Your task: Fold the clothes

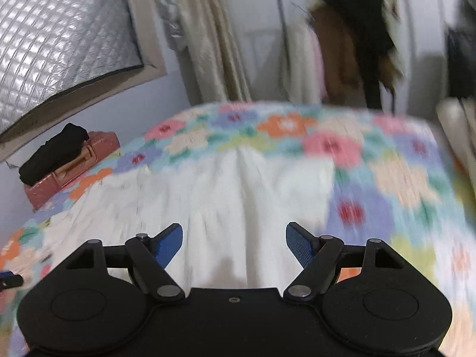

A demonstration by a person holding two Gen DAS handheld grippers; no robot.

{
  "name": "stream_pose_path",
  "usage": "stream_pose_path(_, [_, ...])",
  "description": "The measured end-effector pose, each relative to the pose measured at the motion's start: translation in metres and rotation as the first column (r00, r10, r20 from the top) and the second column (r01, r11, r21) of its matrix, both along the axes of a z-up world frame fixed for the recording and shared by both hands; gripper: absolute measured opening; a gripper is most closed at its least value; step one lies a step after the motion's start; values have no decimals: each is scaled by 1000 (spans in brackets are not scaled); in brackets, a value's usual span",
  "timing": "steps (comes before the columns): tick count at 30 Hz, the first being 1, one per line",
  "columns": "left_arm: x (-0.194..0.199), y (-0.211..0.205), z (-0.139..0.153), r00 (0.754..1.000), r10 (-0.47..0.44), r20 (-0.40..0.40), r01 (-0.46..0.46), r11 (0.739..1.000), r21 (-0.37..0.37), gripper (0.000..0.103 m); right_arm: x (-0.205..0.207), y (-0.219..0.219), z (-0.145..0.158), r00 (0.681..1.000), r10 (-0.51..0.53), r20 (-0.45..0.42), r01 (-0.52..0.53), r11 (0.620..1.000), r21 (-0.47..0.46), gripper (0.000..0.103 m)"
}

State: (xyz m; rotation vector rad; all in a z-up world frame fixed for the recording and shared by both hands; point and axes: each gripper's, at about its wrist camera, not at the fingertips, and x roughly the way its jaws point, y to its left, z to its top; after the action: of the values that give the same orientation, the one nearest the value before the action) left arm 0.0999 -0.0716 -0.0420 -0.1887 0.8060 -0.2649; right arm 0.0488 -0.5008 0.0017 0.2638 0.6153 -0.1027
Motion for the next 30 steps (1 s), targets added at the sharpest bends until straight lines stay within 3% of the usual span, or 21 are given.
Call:
stream_pose_path(3, [-28,1,-14,978,72,-197,-89,993,-79,69,-39,-4,-23,997,-4,-75,9,998,64,81])
stream_pose_path(6, [-48,-7,-26,947,73,-311,-93,994,-51,69,-75,1,-40,994,0,-109,6,998,61,81])
stream_pose_path(10, [-78,-18,-26,943,70,-326,-88,995,-43,69,-118,-2,-54,994,-42,-101,47,998,41,81])
stream_pose_path(14, [-118,-16,-41,935,97,-341,-156,976,-150,69,-151,-16,-66,983,-167,-74,170,985,27,81])
stream_pose_path(17, [-126,-21,-55,906,134,-402,-194,975,-110,69,-172,-29,-69,970,-238,-49,241,968,67,81])
stream_pose_path(18, [-126,-23,-55,908,146,-393,-195,977,-86,69,-177,-32,-69,968,-247,-45,250,965,78,81])
stream_pose_path(21, [-126,-23,-58,900,189,-393,-236,969,-75,84,-188,-39,-69,960,-277,-39,279,959,55,81])
stream_pose_path(22, [-123,-21,-63,889,190,-417,-266,955,-131,84,-192,-41,-69,956,-291,-35,293,955,39,81])
stream_pose_path(24, [-117,-21,-66,881,217,-421,-304,941,-151,73,-200,-43,-71,946,-322,-22,322,947,-3,81])
stream_pose_path(25, [-118,-25,-63,891,222,-397,-293,947,-128,51,-205,-43,-73,942,-334,-17,334,942,-19,80])
stream_pose_path(26, [-119,-29,-60,902,224,-370,-279,955,-103,20,-209,-44,-76,940,-342,-18,342,940,-25,80])
stream_pose_path(27, [-121,-32,-58,912,215,-350,-265,959,-102,7,-212,-46,-80,937,-348,-19,348,937,-21,80])
stream_pose_path(28, [-123,-32,-59,915,203,-350,-262,956,-131,1,-215,-48,-87,935,-354,-30,354,935,-9,80])
stream_pose_path(30, [-132,-34,-63,914,197,-354,-274,944,-184,2,-220,-52,-101,929,-363,-68,366,930,28,80])
